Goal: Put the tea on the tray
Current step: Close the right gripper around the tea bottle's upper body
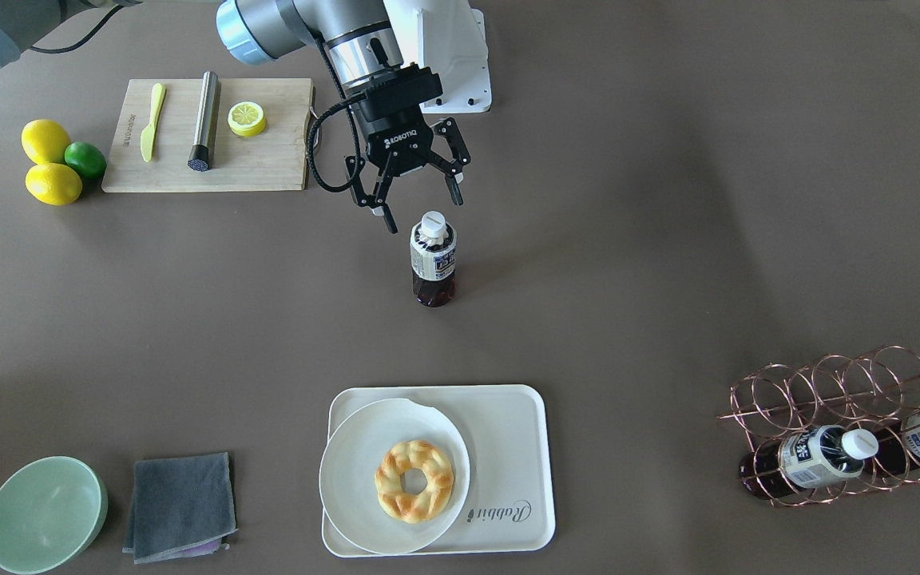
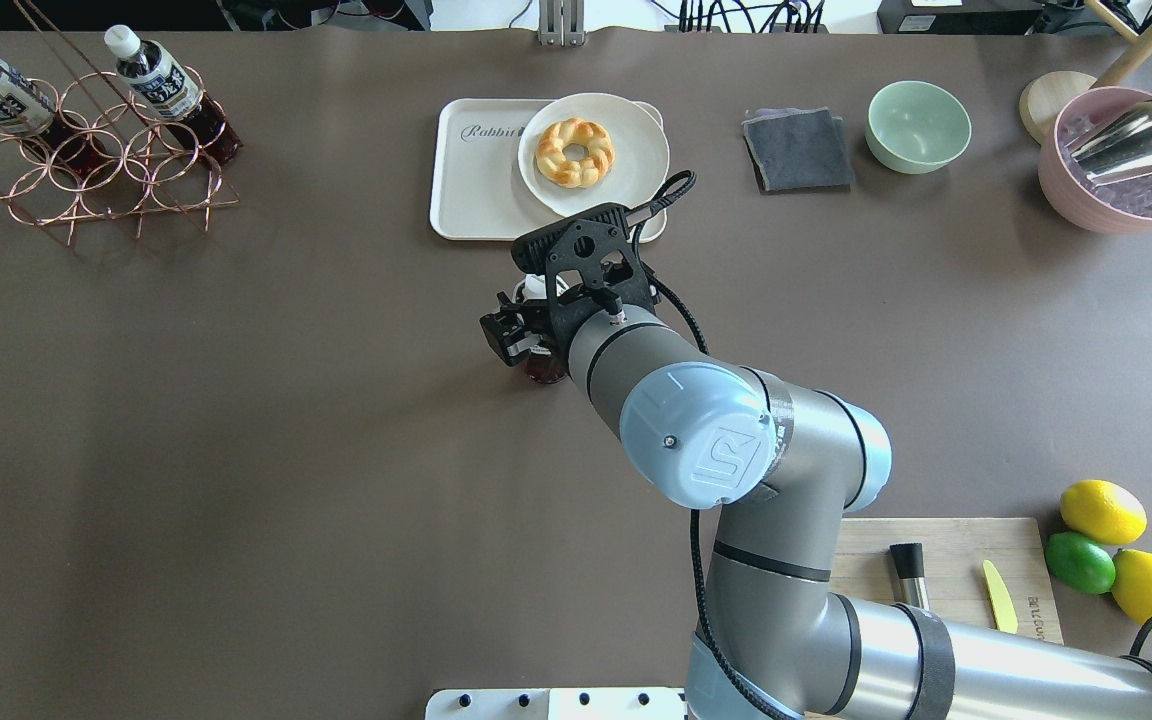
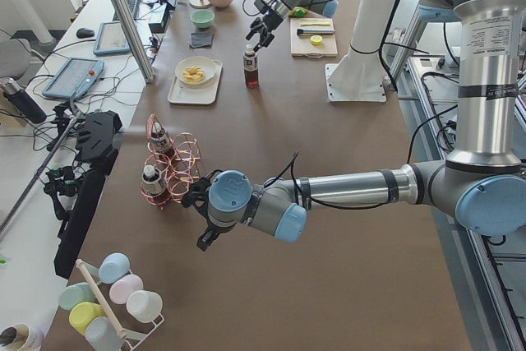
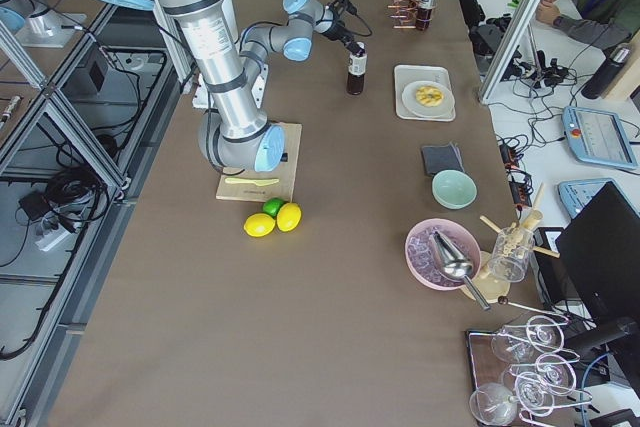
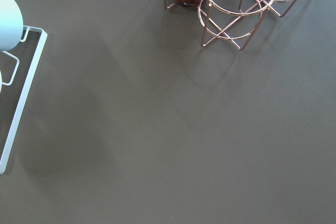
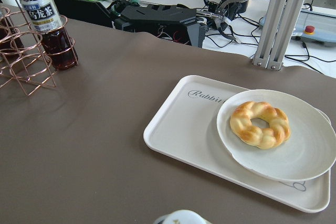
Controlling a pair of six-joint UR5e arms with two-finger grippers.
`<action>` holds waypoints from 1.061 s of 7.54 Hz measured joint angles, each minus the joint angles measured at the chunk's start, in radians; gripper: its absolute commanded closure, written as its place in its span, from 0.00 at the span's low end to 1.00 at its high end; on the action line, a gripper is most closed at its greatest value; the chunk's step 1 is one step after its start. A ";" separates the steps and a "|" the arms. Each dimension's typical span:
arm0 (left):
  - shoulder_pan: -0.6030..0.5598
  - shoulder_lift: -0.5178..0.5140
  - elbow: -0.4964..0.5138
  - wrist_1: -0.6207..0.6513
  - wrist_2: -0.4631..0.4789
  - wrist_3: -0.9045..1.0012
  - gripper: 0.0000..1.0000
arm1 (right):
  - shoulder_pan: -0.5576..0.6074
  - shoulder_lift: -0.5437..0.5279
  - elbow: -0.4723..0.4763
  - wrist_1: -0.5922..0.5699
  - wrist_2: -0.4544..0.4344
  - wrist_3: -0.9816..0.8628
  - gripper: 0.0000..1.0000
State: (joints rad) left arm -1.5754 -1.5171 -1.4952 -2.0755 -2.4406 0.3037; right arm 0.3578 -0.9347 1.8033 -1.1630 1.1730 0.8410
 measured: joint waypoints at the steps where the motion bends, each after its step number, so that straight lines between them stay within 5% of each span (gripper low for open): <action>1: 0.000 0.000 -0.001 0.000 0.000 0.000 0.02 | 0.000 0.006 -0.015 0.015 0.000 0.001 0.14; 8: -0.001 0.001 -0.004 0.000 -0.003 0.001 0.02 | -0.007 0.002 -0.019 0.029 0.000 0.002 0.15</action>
State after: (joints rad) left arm -1.5765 -1.5160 -1.4987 -2.0755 -2.4439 0.3050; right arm 0.3507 -0.9324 1.7843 -1.1337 1.1735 0.8429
